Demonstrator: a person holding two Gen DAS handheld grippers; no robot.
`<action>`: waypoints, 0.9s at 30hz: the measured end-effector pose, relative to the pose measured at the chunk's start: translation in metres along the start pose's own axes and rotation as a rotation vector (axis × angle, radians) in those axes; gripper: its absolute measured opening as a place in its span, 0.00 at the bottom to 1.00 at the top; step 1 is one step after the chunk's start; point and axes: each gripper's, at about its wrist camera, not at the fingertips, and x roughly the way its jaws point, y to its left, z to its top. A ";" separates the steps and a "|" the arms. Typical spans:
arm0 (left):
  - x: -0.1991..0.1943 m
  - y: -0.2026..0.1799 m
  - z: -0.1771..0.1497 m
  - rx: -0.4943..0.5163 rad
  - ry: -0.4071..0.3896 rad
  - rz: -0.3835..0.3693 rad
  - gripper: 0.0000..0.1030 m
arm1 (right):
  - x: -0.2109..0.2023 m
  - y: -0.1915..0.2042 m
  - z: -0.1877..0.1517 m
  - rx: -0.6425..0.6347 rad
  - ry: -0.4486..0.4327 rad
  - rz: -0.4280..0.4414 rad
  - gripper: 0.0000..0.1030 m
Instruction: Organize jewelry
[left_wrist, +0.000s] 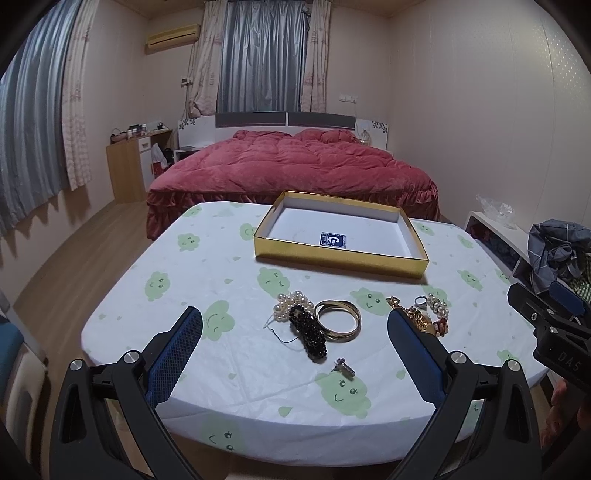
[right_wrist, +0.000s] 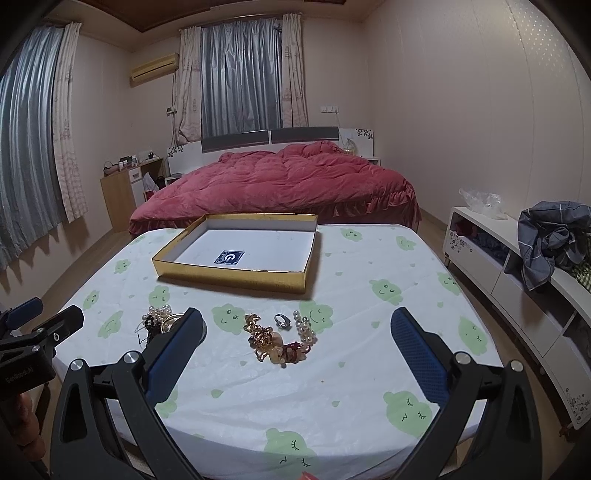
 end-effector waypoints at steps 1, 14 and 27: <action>0.001 0.000 0.000 0.000 0.001 0.000 0.95 | 0.000 0.000 0.000 -0.001 0.000 0.000 0.00; 0.000 0.000 0.001 0.000 0.000 0.000 0.95 | 0.000 0.001 0.000 0.000 0.004 0.004 0.00; 0.001 0.000 0.000 0.003 0.002 -0.001 0.95 | 0.001 0.002 0.000 -0.002 0.011 0.004 0.00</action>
